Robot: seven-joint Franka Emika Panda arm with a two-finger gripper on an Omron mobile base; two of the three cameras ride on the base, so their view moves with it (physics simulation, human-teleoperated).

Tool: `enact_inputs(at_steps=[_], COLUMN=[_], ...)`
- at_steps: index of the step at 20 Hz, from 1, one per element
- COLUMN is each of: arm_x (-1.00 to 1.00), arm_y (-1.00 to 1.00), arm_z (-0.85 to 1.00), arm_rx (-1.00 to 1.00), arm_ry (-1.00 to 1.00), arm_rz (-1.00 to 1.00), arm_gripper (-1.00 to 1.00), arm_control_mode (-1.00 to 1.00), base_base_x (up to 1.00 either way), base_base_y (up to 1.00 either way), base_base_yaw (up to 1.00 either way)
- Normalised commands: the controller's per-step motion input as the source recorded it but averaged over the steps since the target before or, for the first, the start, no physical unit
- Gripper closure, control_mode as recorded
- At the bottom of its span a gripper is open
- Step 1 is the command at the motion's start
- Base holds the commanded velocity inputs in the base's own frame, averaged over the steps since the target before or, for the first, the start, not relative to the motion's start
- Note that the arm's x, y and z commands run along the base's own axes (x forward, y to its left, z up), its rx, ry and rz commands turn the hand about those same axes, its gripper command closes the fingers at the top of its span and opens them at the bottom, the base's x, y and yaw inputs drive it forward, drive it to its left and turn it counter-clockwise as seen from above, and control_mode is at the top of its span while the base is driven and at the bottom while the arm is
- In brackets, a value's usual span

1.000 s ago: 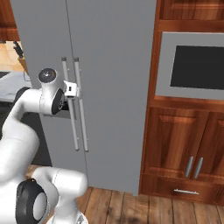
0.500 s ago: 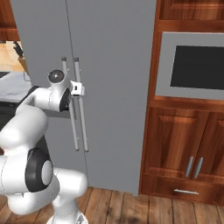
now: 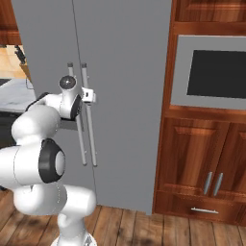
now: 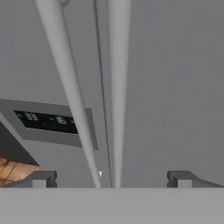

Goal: Take the cake and cupcake from the fridge and place them on the empty tray on the dining counter.

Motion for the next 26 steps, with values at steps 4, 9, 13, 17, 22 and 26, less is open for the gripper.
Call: enact_inputs(at_steps=[4,9,13,17,22,26], arm_x=[0.44,0.36,0.4,0.41,0.42,0.39], arm_y=[0.02,0.08,0.13,0.03,0.0,0.0], arm_z=[-0.27,-0.25,-0.23,-0.17,-0.14,-0.19], arm_rx=[0.0,0.0,0.0,0.0,0.0,0.0], arm_ry=[0.0,-0.02,0.0,0.0,0.0,0.0], arm_rz=[0.0,0.0,0.0,0.0,0.0,0.0], arm_gripper=[-1.0,-1.0,-1.0,-1.0,-1.0,-1.0], arm_control_mode=[-1.0,-1.0,-1.0,-1.0,-1.0,-1.0], base_base_x=[0.0,0.0,0.0,0.0,0.0,0.0], base_base_y=[0.0,0.0,0.0,0.0,0.0,0.0], base_base_yaw=[0.0,0.0,0.0,0.0,0.0,0.0])
